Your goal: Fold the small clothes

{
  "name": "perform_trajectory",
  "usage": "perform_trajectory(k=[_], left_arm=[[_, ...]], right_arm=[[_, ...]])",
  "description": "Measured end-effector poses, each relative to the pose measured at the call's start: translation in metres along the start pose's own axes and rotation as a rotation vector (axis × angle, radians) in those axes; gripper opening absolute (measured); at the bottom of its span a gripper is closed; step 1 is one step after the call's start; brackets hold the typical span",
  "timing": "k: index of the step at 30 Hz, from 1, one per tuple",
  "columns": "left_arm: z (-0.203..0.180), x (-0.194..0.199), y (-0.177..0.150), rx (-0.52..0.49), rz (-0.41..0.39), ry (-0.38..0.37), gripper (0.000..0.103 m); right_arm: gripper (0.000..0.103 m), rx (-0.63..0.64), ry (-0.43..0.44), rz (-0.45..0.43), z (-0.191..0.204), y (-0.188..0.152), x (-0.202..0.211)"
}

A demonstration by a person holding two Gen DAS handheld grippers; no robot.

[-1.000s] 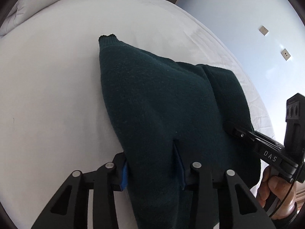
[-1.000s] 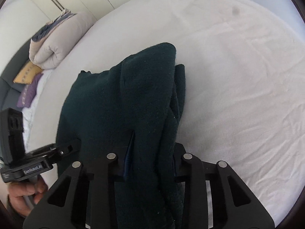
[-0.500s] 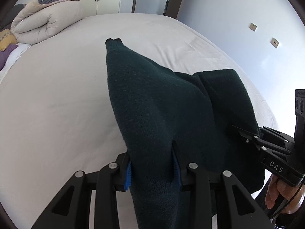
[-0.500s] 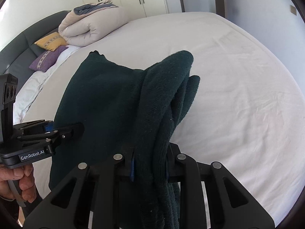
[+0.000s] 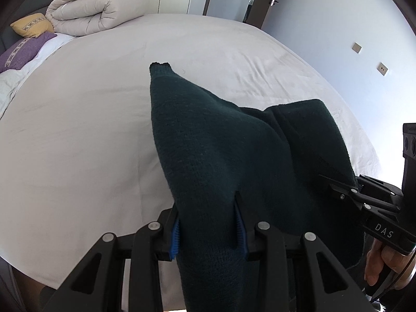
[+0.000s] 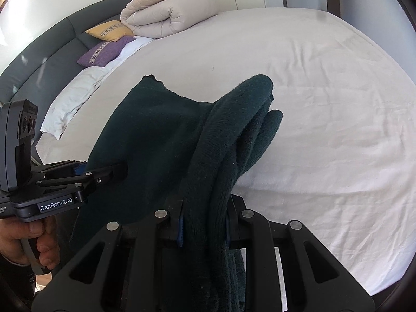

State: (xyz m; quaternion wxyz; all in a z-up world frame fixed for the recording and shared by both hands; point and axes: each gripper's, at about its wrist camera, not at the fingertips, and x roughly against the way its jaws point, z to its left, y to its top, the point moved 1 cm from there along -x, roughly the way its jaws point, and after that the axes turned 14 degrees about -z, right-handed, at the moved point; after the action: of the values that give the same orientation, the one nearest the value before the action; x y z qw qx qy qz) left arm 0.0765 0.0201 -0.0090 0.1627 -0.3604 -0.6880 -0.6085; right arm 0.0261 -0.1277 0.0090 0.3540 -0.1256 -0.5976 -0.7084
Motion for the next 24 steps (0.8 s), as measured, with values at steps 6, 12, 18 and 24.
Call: perform_trajectory(k=[6, 12, 18, 24], left_arm=[[0.009, -0.023, -0.006, -0.011, 0.027, 0.012, 0.038], [0.021, -0.056, -0.022, 0.052, 0.051, 0.039, 0.051], [0.030, -0.045, -0.025, 0.101, 0.046, 0.015, 0.058], [0.022, 0.003, -0.005, 0.043, -0.057, 0.071, 0.057]], right_arm=[[0.020, -0.012, -0.047, -0.013, -0.028, 0.016, -0.008], [0.021, -0.125, -0.063, 0.043, -0.089, 0.021, -0.065], [0.034, -0.270, 0.023, 0.046, -0.126, 0.003, -0.093], [0.050, -0.358, -0.031, 0.002, -0.152, 0.004, -0.060]])
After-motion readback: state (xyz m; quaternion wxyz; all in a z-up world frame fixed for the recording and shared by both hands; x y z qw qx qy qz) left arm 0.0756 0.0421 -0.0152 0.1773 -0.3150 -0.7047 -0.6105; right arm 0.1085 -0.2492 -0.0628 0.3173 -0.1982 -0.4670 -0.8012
